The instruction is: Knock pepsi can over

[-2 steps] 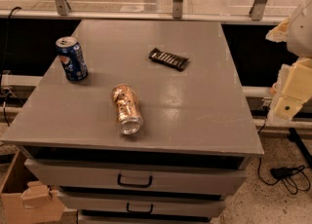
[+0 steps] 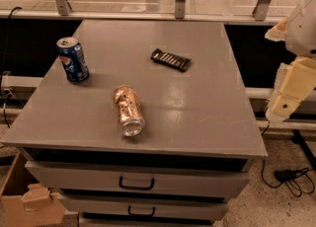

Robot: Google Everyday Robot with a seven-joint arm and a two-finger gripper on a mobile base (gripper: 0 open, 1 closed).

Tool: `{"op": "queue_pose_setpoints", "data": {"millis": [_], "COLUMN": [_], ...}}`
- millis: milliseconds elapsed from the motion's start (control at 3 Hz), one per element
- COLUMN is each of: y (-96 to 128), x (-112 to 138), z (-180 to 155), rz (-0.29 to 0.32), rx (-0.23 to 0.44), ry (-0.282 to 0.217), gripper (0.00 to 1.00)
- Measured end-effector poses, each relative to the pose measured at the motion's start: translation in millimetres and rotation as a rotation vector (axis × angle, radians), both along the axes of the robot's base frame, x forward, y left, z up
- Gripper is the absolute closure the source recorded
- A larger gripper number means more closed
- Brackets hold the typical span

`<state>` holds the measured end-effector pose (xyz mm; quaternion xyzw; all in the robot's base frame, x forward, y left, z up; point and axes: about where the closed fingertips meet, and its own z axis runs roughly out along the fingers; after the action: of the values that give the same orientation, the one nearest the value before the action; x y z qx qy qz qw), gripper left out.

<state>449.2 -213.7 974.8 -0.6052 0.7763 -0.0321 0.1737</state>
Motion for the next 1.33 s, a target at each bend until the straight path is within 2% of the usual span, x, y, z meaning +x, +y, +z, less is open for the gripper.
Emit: {"op": "queue_pose_setpoints", "data": {"millis": [333,667,1000,1333], "y": [26,75,156,156], "x": [46,96,116,116], "z": [-13,-23,-19,-19], "rz": [0.065,0.186,0.32,0.32], "rx": [0.075,0.159,0.258,0.258], "ry": [-0.03,-0.065,-0.08,-0.08], "gripper": [0.0,0.0,0.0,0.0]}}
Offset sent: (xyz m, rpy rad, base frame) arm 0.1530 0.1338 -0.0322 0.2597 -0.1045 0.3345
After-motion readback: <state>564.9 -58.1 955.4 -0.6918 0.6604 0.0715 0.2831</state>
